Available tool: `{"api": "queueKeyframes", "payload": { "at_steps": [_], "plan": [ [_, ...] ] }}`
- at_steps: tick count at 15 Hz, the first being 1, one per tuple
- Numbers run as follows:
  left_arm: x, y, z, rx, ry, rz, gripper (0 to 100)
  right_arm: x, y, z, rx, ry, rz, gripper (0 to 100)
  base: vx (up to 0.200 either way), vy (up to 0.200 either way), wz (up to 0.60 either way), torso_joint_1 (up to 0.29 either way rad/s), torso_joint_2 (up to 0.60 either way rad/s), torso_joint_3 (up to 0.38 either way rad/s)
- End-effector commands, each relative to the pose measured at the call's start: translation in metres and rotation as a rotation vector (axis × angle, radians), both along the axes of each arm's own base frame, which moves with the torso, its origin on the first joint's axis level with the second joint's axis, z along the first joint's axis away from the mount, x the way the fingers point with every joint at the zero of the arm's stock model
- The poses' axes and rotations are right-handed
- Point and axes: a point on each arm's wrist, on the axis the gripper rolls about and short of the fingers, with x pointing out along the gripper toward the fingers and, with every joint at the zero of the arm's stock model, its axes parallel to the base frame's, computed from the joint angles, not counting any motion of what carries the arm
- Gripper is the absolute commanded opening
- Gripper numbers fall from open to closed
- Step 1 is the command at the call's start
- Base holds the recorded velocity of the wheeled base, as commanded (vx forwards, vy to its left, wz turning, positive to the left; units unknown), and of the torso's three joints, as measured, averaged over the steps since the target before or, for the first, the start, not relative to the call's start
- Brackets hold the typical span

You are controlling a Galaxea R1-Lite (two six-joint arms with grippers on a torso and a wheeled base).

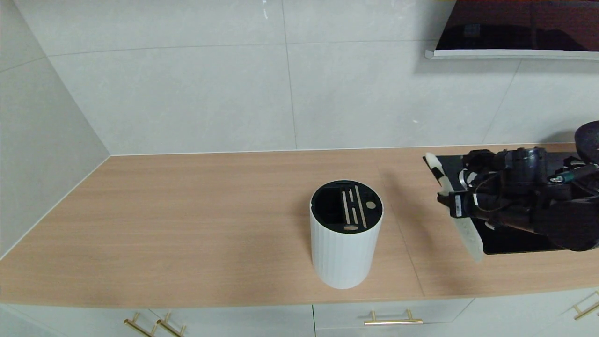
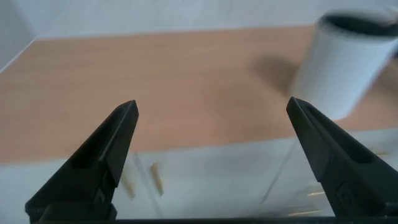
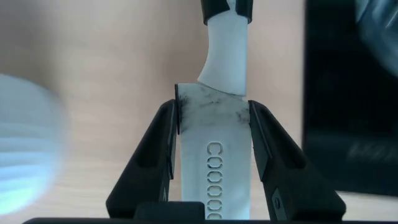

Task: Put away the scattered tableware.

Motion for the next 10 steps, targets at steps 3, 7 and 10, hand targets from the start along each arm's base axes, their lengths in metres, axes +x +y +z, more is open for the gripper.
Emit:
{"api": "queueKeyframes", "payload": {
  "at_steps": [3, 7, 10],
  "plan": [
    [0.089, -0.005, 0.139, -0.014, 0.157, -0.218, 100, -0.047, 0.032, 0.105, 0.061, -0.273, 0.108, 0, 0.000, 0.000, 0.00, 0.000, 0.00, 0.000],
    [0.175, -0.048, 0.142, -0.180, 0.371, -0.499, 100, -0.089, 0.063, 0.141, 0.121, -0.358, 0.235, 0, 0.000, 0.000, 0.00, 0.000, 0.00, 0.000],
    [0.235, -0.103, 0.140, -0.409, 0.263, -0.591, 100, -0.138, 0.086, 0.150, 0.181, -0.270, 0.366, 0, 0.000, 0.000, 0.00, 0.000, 0.00, 0.000]
  ]
}}
